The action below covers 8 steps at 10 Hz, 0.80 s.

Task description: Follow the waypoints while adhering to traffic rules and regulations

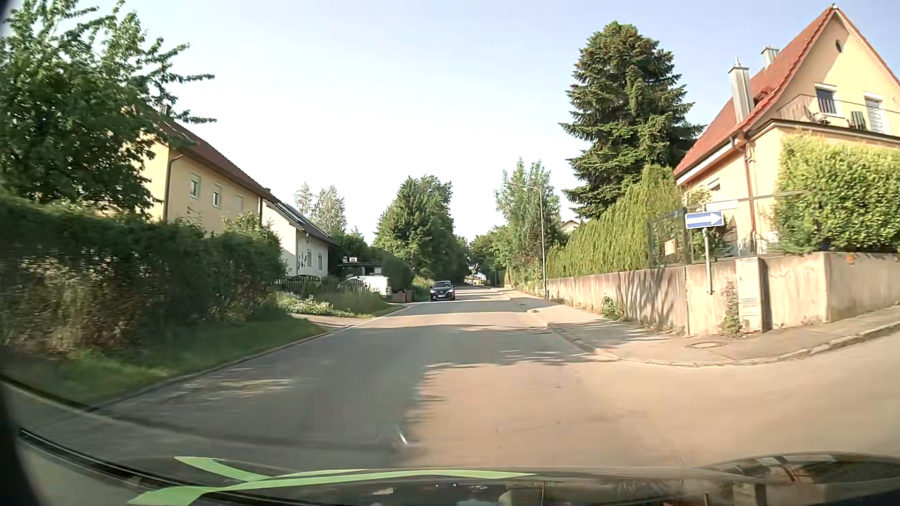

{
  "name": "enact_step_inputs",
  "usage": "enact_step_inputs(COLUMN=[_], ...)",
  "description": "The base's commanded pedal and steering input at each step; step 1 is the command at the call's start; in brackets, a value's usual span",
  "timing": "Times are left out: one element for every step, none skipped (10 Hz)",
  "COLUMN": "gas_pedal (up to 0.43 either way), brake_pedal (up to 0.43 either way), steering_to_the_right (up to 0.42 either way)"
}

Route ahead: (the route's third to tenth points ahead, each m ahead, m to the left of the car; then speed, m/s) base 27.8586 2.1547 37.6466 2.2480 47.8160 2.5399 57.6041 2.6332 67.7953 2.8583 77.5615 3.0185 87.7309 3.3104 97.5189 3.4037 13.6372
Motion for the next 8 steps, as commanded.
enact_step_inputs(gas_pedal=[0.209,0.209,0.209,0.209,0.209,0.209,0.177,0.169], brake_pedal=[0.000,0.000,0.000,0.000,0.000,0.000,0.000,0.000], steering_to_the_right=[-0.004,-0.004,-0.004,-0.004,-0.004,-0.004,-0.004,-0.004])
